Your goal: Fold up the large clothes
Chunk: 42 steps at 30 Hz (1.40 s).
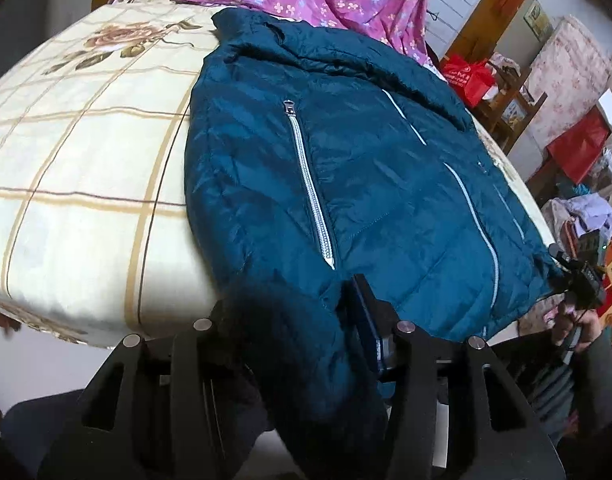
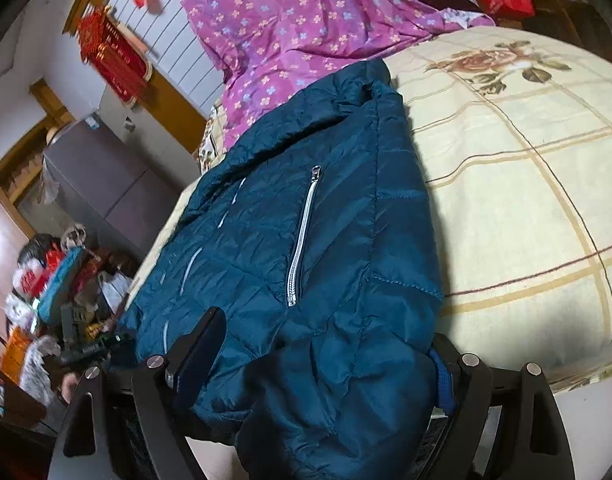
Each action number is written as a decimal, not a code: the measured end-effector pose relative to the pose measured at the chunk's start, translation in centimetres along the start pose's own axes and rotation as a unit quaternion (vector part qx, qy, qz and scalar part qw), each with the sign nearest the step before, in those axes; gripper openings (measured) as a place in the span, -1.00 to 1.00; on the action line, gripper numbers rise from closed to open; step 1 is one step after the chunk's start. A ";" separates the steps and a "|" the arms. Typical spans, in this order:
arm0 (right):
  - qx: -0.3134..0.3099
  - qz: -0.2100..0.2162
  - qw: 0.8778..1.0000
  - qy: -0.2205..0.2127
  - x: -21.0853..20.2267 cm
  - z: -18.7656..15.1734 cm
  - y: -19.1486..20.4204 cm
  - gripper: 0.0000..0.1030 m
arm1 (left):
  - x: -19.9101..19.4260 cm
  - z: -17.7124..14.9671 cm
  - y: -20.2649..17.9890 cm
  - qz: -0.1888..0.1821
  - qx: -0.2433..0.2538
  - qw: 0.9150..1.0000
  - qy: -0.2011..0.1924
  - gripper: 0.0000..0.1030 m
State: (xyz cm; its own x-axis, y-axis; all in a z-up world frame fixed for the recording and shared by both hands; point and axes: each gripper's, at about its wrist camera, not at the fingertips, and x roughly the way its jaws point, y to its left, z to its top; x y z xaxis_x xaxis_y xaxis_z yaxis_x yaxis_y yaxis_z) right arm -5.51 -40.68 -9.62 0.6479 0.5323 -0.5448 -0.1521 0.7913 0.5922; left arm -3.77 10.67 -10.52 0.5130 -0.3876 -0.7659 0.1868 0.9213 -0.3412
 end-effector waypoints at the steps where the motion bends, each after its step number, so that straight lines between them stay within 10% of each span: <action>1: -0.003 -0.002 1.000 0.005 0.0 0.0 0.1 0.67 | 0.0 -0.1 -0.1 0.000 0.004 1.000 0.001 -0.10; 9: 0.009 0.021 1.000 0.020 -0.6 -0.3 -0.3 0.46 | 0.0 -0.2 -0.1 -0.018 0.006 1.000 -0.006 0.13; 13: 0.007 0.023 0.999 0.033 0.1 -0.1 -0.4 0.00 | 0.2 -0.4 -0.9 -0.020 0.017 1.000 -0.015 0.42; 19: -0.008 0.003 0.999 0.035 0.3 -0.7 0.2 -0.02 | 0.1 -0.3 -0.7 -0.024 0.008 1.000 -0.006 0.41; 25: -0.009 -0.006 0.999 0.036 0.3 -0.8 0.4 -0.25 | -0.2 -0.4 0.4 0.012 -0.010 1.000 0.006 -0.70; 30: -0.015 0.000 1.000 0.021 -0.6 -0.9 1.4 -0.69 | -1.5 -0.5 0.3 0.010 -0.007 1.000 -0.011 -0.86; 42: -0.018 0.067 0.996 -0.052 -6.7 -2.9 4.7 -0.75 | -8.7 -1.2 3.7 -0.082 -0.063 0.990 -0.098 -0.87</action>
State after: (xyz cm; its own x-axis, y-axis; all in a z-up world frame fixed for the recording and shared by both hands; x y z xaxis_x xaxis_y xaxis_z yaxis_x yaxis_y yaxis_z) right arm -12.73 -39.67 -4.87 0.6938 0.6008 -0.3970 -0.2674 0.7269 0.6326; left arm -8.62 17.40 -5.75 0.6387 -0.5068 -0.5790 0.1811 0.8304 -0.5270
